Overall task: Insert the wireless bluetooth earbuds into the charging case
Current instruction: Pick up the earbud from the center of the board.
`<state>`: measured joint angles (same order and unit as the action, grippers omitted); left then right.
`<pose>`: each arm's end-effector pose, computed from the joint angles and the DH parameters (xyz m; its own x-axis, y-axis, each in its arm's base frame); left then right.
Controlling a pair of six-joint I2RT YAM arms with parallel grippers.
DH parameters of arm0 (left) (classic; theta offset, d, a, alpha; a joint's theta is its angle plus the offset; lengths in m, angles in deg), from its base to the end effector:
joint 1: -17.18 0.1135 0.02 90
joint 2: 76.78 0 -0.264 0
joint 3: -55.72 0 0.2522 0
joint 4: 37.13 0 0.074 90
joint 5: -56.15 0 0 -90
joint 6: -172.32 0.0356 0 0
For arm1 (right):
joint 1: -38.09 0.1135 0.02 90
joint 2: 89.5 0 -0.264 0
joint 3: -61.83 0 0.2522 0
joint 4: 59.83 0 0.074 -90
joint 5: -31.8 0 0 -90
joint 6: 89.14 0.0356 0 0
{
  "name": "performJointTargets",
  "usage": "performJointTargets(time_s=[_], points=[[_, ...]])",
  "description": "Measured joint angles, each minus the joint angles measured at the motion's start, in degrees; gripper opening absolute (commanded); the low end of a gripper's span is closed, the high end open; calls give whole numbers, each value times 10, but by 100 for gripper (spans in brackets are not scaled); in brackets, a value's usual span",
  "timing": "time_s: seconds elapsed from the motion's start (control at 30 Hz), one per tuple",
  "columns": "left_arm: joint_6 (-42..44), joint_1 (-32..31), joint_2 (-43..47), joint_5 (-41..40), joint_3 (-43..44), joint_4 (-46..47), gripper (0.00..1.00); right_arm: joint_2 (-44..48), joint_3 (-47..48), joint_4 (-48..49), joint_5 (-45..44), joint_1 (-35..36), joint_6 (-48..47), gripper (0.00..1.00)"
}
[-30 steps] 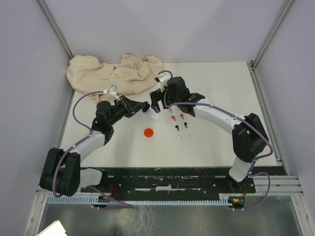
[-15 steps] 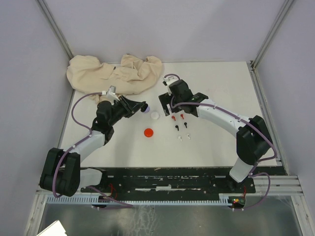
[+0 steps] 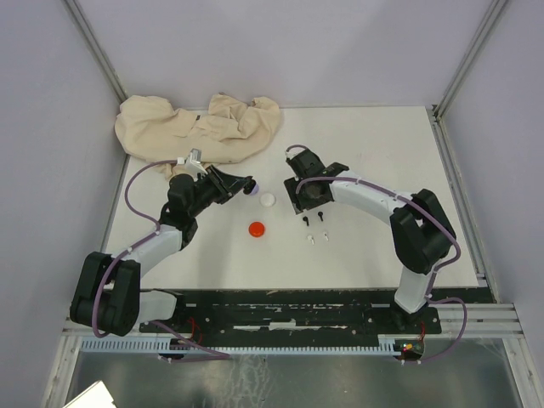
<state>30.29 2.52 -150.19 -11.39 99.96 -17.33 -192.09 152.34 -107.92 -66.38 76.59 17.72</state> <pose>0.2581 -0.0816 0.2262 -0.5688 -0.6043 -0.5580 0.2441 0.5239 -0.8161 0.2994 0.2317 0.2236 -0.8124 -0.2794 -0.5118 -0.3398 0.9401 0.0261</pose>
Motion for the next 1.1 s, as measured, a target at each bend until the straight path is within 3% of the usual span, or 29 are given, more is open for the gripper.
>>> performJointTargets(time_s=[0.27,1.1], points=[[0,0,0,0,0,0,3,-45,-9,0,22,0,16,55],[0,0,0,0,0,0,3,-92,-8,8,32,0,35,48]])
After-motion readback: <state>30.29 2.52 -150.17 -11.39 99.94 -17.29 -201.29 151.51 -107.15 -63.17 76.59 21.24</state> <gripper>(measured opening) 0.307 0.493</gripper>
